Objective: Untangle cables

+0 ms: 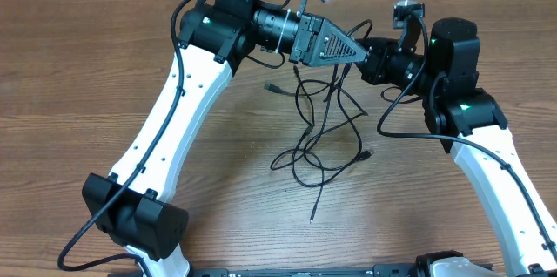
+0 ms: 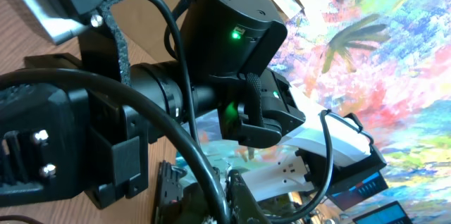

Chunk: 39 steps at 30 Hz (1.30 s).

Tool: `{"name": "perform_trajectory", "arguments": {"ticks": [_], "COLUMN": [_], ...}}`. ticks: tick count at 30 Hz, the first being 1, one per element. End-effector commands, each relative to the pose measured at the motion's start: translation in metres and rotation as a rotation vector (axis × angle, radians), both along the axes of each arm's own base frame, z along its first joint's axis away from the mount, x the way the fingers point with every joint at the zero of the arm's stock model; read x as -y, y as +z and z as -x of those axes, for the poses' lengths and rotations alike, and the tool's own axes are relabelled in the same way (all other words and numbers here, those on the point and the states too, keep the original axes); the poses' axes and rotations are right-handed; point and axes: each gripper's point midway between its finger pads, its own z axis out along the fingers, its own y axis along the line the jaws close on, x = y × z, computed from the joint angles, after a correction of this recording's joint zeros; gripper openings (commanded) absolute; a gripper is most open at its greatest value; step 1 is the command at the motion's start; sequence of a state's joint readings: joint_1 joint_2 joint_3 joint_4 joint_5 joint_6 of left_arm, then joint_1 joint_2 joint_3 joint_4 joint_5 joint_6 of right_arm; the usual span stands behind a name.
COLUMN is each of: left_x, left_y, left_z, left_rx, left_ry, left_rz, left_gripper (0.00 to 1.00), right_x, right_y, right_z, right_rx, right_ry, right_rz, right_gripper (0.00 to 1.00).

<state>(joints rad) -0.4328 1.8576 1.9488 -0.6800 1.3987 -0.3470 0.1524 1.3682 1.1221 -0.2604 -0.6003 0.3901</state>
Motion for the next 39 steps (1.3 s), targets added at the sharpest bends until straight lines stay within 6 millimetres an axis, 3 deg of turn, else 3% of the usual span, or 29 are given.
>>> {"name": "perform_trajectory", "arguments": {"ticks": [1, 8, 11, 16, 20, 23, 25, 28, 30, 34, 37, 38, 39], "left_x": [0.001, -0.006, -0.019, -0.061, -0.101, -0.134, -0.149, -0.148, -0.132, -0.115, -0.098, -0.091, -0.084], "left_y": [0.008, 0.009, 0.005, -0.006, -0.033, -0.082, -0.109, -0.125, -0.130, -0.127, -0.121, -0.117, -0.113], "left_z": [0.006, -0.006, -0.027, -0.071, -0.102, -0.122, -0.124, -0.122, -0.124, -0.122, -0.113, -0.108, -0.104], "left_rx": [-0.032, -0.004, 0.008, 0.011, -0.019, -0.075, -0.096, -0.080, 0.015, 0.051, 0.039, 0.037, 0.036], "left_ry": [-0.012, 0.026, 0.110, 0.297, 0.479, 0.693, 0.785, 0.818, 0.821, 0.798, 0.729, 0.691, 0.652], "left_rz": [0.000, 0.005, -0.016, -0.068, -0.188, -0.449, -0.615, -0.723, -0.774, -0.757, -0.695, -0.661, -0.625], "left_gripper": [0.04, 0.04, 0.04, 0.04, 0.04, 0.04, 0.04, 0.04, 0.04, 0.04, 0.04, 0.04, 0.04], "right_x": [-0.005, -0.014, -0.019, -0.017, -0.009, -0.006, -0.006, -0.007, -0.011, -0.010, -0.005, -0.004, -0.002], "right_y": [0.004, 0.004, 0.009, 0.030, 0.058, 0.076, 0.082, 0.083, 0.082, 0.081, 0.075, 0.072, 0.067], "right_z": [0.005, 0.018, 0.026, 0.041, 0.063, 0.090, 0.102, 0.103, 0.105, 0.103, 0.092, 0.086, 0.079], "right_rx": [-0.010, -0.019, -0.005, 0.036, 0.131, 0.213, 0.247, 0.241, 0.237, 0.226, 0.194, 0.174, 0.147], "right_ry": [0.029, 0.114, 0.186, 0.324, 0.504, 0.683, 0.761, 0.765, 0.777, 0.767, 0.691, 0.651, 0.601], "right_rz": [-0.017, -0.030, -0.056, -0.154, -0.246, -0.294, -0.307, -0.309, -0.312, -0.315, -0.307, -0.302, -0.293], "right_gripper": [0.04, 0.04, 0.04, 0.04, 0.04, 0.04, 0.04, 0.04, 0.04, 0.05, 0.11, 0.18, 0.52]}}
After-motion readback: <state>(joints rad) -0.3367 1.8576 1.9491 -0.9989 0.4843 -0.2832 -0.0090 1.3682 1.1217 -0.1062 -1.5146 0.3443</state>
